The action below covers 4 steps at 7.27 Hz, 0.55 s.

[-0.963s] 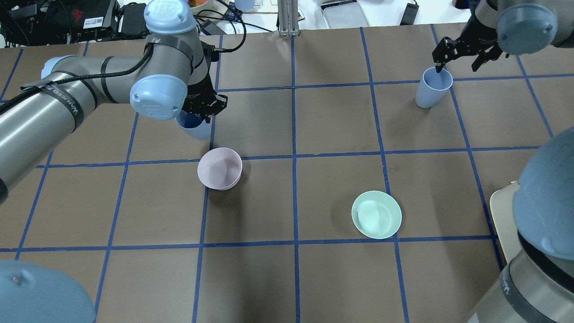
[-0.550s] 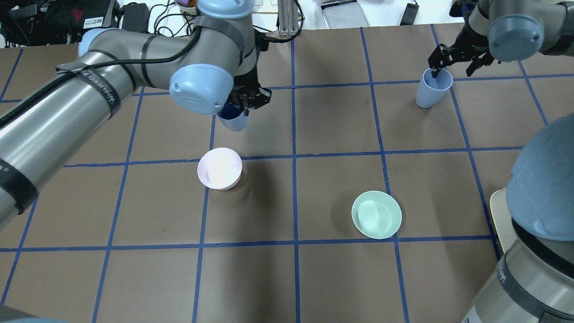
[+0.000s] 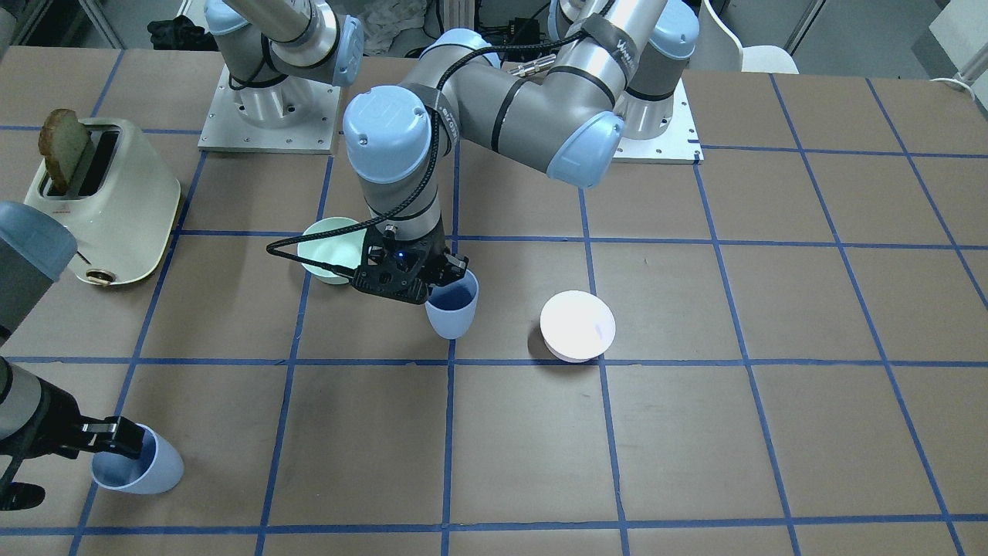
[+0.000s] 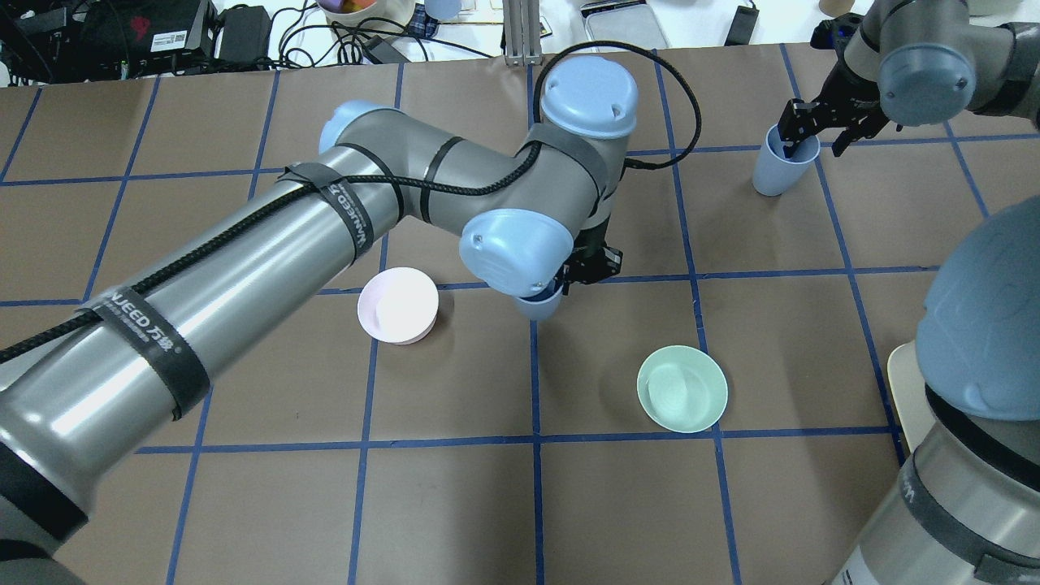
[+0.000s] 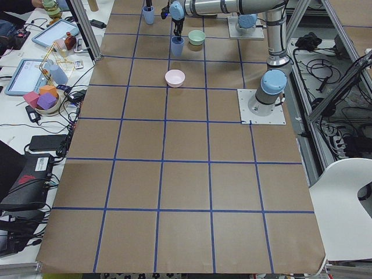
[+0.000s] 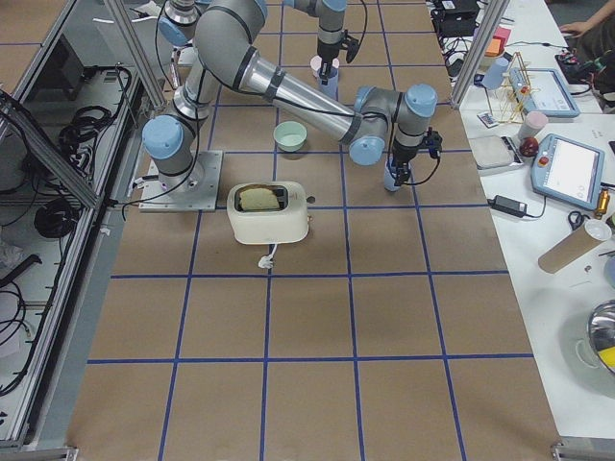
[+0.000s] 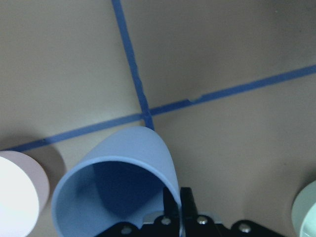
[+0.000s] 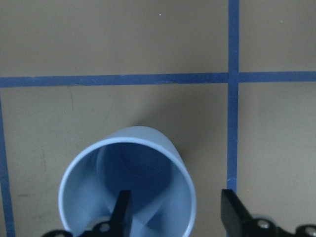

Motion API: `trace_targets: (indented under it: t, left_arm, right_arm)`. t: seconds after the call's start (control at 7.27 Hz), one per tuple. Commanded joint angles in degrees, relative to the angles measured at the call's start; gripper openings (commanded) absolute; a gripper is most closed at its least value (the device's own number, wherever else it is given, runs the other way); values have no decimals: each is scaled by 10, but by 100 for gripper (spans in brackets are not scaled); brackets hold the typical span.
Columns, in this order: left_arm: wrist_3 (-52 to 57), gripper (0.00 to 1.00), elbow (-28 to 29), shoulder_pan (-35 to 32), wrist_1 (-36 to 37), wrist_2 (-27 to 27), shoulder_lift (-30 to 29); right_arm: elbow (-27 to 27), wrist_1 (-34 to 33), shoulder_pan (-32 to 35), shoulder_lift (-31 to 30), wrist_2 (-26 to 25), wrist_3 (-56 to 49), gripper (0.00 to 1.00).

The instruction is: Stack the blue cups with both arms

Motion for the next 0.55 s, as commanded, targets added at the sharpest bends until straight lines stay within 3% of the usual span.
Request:
trace_targets:
  t: [0.0,0.14,0.28,0.41]
  left_arm:
    - [-28,0,-57,-13,11,-20,20]
    - [-28,0,-60,-12,13,-17,18]
    - [-30,42,-63,-12,25,-16,0]
    - [-26,99,-59,-12,29,-15,7]
  right_arm:
    - [2,-3,-1,1,24,0,4]
    - [2,-1,-1,-1,23,-1,0]
    - [-3,0,-1,-4,21,-2,0]
    - [-6,1,-1,-13,17,-1,0]
